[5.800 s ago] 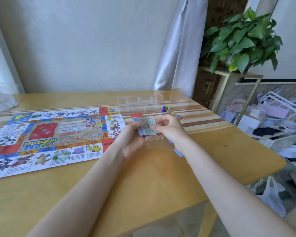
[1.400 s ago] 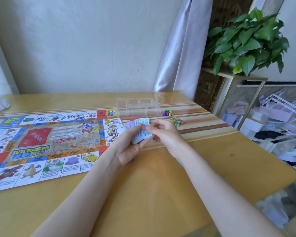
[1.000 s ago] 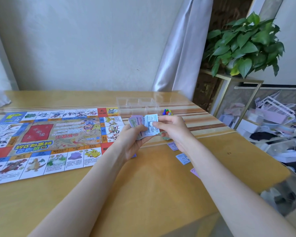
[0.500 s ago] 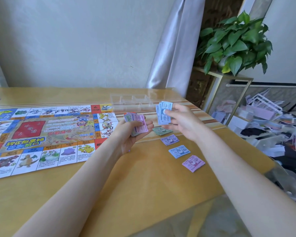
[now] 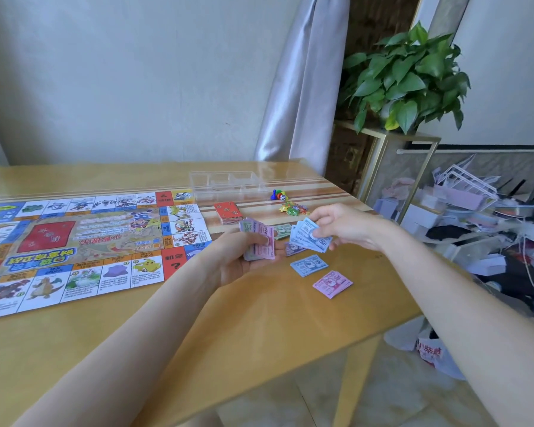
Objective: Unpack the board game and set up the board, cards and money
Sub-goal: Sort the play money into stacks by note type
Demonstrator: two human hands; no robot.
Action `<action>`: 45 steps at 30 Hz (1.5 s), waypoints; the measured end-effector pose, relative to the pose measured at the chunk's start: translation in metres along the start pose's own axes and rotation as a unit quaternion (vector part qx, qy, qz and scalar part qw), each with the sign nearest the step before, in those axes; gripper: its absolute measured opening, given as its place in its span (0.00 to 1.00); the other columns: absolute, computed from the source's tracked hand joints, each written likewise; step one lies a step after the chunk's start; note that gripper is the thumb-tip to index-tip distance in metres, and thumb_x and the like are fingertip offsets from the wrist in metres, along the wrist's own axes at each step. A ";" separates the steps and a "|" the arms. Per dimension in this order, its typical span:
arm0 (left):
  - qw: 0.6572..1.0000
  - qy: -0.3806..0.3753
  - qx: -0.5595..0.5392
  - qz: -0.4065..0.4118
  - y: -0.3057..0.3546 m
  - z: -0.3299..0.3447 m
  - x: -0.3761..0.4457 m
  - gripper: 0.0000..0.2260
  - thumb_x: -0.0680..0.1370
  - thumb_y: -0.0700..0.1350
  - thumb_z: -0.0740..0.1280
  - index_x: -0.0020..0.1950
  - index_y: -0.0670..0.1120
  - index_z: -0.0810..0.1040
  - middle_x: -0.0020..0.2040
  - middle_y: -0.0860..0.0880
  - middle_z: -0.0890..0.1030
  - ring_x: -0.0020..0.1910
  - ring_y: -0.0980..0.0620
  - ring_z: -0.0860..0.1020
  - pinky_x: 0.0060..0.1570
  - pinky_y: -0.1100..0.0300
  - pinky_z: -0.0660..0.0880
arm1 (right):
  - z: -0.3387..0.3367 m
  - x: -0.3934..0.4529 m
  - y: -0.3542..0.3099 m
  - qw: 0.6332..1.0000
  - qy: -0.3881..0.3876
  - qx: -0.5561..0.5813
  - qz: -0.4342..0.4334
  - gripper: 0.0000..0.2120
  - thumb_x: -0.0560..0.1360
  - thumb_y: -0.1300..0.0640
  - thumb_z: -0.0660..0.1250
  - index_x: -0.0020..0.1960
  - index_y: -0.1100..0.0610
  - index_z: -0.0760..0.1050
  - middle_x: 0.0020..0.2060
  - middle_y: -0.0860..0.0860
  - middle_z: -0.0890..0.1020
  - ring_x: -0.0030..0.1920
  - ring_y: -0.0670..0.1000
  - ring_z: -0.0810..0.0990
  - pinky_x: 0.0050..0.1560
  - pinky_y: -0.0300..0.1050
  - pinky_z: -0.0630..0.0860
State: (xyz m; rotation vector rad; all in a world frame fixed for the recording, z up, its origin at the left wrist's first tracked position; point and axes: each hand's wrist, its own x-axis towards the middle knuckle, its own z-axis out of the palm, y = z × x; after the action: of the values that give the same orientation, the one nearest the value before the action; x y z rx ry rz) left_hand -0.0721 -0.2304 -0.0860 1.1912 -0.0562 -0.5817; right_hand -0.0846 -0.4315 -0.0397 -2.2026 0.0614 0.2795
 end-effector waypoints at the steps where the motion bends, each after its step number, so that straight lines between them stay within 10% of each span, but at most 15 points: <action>1: 1.000 0.004 0.002 0.000 0.001 0.000 0.000 0.15 0.78 0.31 0.58 0.64 0.34 0.70 0.45 0.36 0.83 0.39 0.44 0.84 0.40 0.55 0.81 | 0.000 0.001 0.001 1.000 0.008 0.009 -0.002 0.09 0.77 0.69 0.62 0.54 0.59 0.72 0.45 0.55 0.80 0.38 0.49 0.76 0.30 0.38 0.70; 17: 0.999 0.029 -0.036 0.001 -0.002 0.009 -0.002 0.08 0.77 0.30 0.61 0.55 0.36 0.73 0.39 0.39 0.83 0.34 0.45 0.83 0.33 0.57 0.81 | 0.008 0.009 -0.002 0.997 0.032 -0.020 -0.070 0.12 0.74 0.70 0.65 0.56 0.61 0.78 0.46 0.55 0.81 0.44 0.54 0.75 0.35 0.40 0.73; 24: 0.999 0.028 0.044 -0.011 -0.013 0.009 -0.002 0.06 0.78 0.31 0.61 0.53 0.37 0.74 0.43 0.38 0.83 0.42 0.45 0.82 0.42 0.54 0.81 | 0.001 0.001 0.012 0.993 0.004 -0.115 -0.024 0.12 0.74 0.70 0.65 0.55 0.62 0.79 0.44 0.57 0.78 0.31 0.45 0.72 0.27 0.33 0.69; 33: 0.997 0.069 0.037 -0.027 -0.016 0.018 0.001 0.09 0.76 0.29 0.62 0.55 0.36 0.72 0.47 0.36 0.80 0.41 0.43 0.80 0.38 0.52 0.80 | 0.016 0.010 0.028 0.983 0.038 -0.176 -0.038 0.09 0.71 0.67 0.70 0.42 0.53 0.78 0.39 0.51 0.78 0.40 0.49 0.76 0.39 0.43 0.73; 45: 0.996 0.085 0.016 -0.023 -0.015 0.030 0.002 0.08 0.76 0.29 0.62 0.52 0.38 0.71 0.50 0.37 0.78 0.44 0.43 0.79 0.34 0.52 0.79 | 0.019 0.004 0.027 0.973 0.115 -0.201 -0.028 0.07 0.74 0.54 0.69 0.50 0.55 0.78 0.50 0.50 0.78 0.51 0.49 0.75 0.45 0.41 0.69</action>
State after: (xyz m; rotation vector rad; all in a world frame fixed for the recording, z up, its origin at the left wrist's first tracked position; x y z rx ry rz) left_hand -0.0867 -0.2601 -0.0879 1.2725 0.1073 -0.5198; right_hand -0.0884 -0.4324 -0.0732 -2.6270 0.0749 0.0009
